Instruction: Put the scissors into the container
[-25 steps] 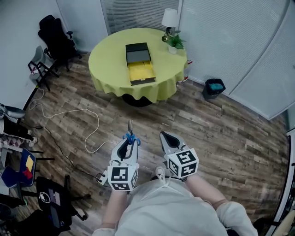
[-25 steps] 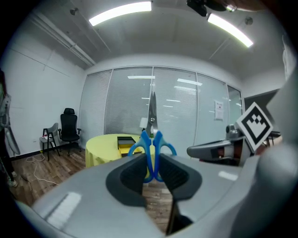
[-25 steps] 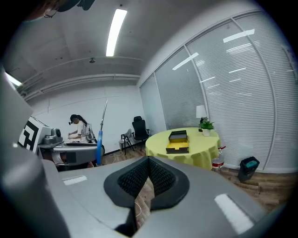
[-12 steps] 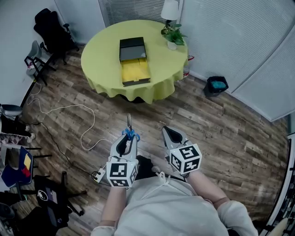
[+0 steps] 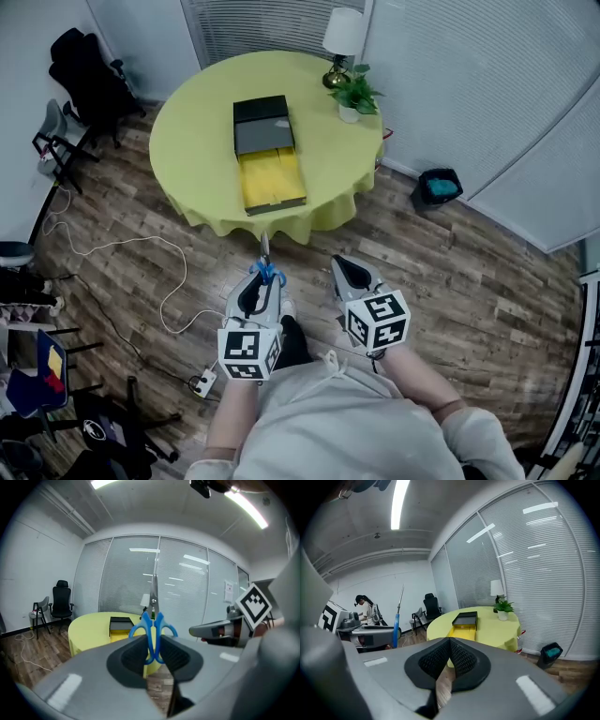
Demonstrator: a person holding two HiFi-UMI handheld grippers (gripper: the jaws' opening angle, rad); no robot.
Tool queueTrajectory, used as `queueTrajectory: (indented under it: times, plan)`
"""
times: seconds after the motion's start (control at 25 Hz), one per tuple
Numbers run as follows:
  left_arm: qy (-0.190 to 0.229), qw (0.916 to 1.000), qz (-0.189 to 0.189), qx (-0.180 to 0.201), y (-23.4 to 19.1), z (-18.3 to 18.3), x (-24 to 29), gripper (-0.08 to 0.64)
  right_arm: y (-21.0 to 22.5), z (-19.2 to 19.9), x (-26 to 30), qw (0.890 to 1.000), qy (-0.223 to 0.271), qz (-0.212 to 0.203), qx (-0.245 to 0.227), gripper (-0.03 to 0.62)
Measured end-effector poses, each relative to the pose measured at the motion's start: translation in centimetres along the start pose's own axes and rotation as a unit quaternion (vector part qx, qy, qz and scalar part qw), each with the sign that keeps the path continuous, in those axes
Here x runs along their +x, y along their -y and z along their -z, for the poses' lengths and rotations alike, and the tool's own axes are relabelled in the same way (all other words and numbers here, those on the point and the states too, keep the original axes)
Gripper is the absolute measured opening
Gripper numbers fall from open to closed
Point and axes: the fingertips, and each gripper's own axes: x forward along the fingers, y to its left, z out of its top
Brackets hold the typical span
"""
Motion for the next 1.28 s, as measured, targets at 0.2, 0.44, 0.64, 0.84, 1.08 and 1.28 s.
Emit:
queueTrajectory:
  times: [0.2,0.44,0.64,0.84,1.08,1.28]
  plan:
    - [-0.001,1.0000,0.005,0.000,-6.4,-3.0,5.5,0.083,0.7,-3.6,7.8,1.000,-0.005,0.007,0.001,0.000]
    - [-0.001,1.0000,0.009,0.003,-12.9,-5.8,11.8,0.083,1.7,-6.9,15.8,1.000,-0.009,0.014,-0.001,0.002]
    - [-0.011,0.9998,0.014,0.001,-15.9,-6.4,15.6,0.083,3.0,-8.5,20.3,1.000,-0.008,0.022,0.004,0.002]
    - [-0.043,0.9988,0.016,-0.014,-17.3,-4.8,18.5,0.083,4.2,-8.3,23.3,0.999,-0.018,0.028,-0.001,0.001]
    - [-0.076,0.9963,0.002,-0.039,-17.9,-3.0,21.7,0.083,6.5,-8.3,26.4,0.999,-0.028,0.019,-0.014,0.002]
    - [-0.101,0.9933,-0.024,-0.049,-18.6,-2.0,24.7,0.083,8.4,-9.7,29.4,0.999,-0.032,-0.008,-0.023,0.001]
